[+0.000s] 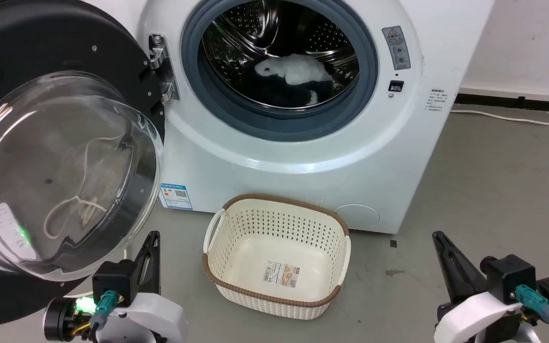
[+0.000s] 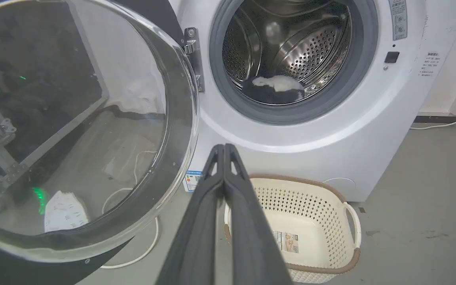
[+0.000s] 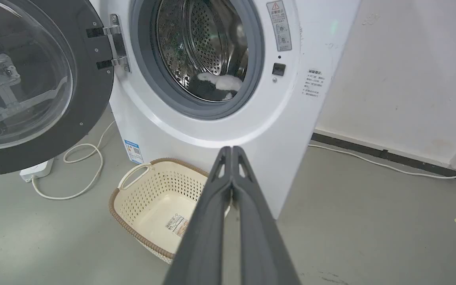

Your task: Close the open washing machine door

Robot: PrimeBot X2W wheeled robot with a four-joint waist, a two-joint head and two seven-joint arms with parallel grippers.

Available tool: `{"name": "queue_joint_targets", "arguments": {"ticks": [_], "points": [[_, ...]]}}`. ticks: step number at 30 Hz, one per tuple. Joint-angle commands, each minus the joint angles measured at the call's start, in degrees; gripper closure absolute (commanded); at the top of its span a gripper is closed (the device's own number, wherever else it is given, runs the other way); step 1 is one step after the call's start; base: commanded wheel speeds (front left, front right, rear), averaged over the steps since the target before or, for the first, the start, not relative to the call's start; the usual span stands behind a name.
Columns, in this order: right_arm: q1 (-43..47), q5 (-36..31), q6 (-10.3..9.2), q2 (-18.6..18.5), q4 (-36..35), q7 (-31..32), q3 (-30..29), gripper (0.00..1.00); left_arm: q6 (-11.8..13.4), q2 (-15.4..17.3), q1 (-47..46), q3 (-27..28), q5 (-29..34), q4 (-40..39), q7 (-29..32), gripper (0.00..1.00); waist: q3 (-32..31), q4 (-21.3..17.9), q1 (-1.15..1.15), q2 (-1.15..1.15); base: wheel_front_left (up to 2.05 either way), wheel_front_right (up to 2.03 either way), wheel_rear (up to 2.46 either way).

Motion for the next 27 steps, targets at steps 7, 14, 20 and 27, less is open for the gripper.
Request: {"name": "queue_joint_targets", "arguments": {"ticks": [7, 14, 20, 27], "points": [[0.6, -0.4, 0.03, 0.1, -0.2, 0.1, 0.0, 1.00, 0.1, 0.0, 0.8, 0.0, 0.2, -0.2, 0.0, 1.00, 0.0, 0.0, 0.00, 0.00, 0.00, 0.00, 0.00], [0.6, -0.4, 0.03, 0.1, -0.2, 0.1, 0.0, 1.00, 0.1, 0.0, 0.8, 0.0, 0.2, -0.2, 0.0, 1.00, 0.0, 0.0, 0.00, 0.00, 0.00, 0.00, 0.00], [0.6, -0.4, 0.03, 0.1, -0.2, 0.1, 0.0, 1.00, 0.1, 0.0, 0.8, 0.0, 0.2, -0.2, 0.0, 1.00, 0.0, 0.0, 0.00, 0.00, 0.00, 0.00, 0.00], [0.6, -0.4, 0.03, 0.1, -0.2, 0.1, 0.0, 1.00, 0.1, 0.0, 0.8, 0.0, 0.2, -0.2, 0.0, 1.00, 0.0, 0.0, 0.00, 0.00, 0.00, 0.00, 0.00]]}}
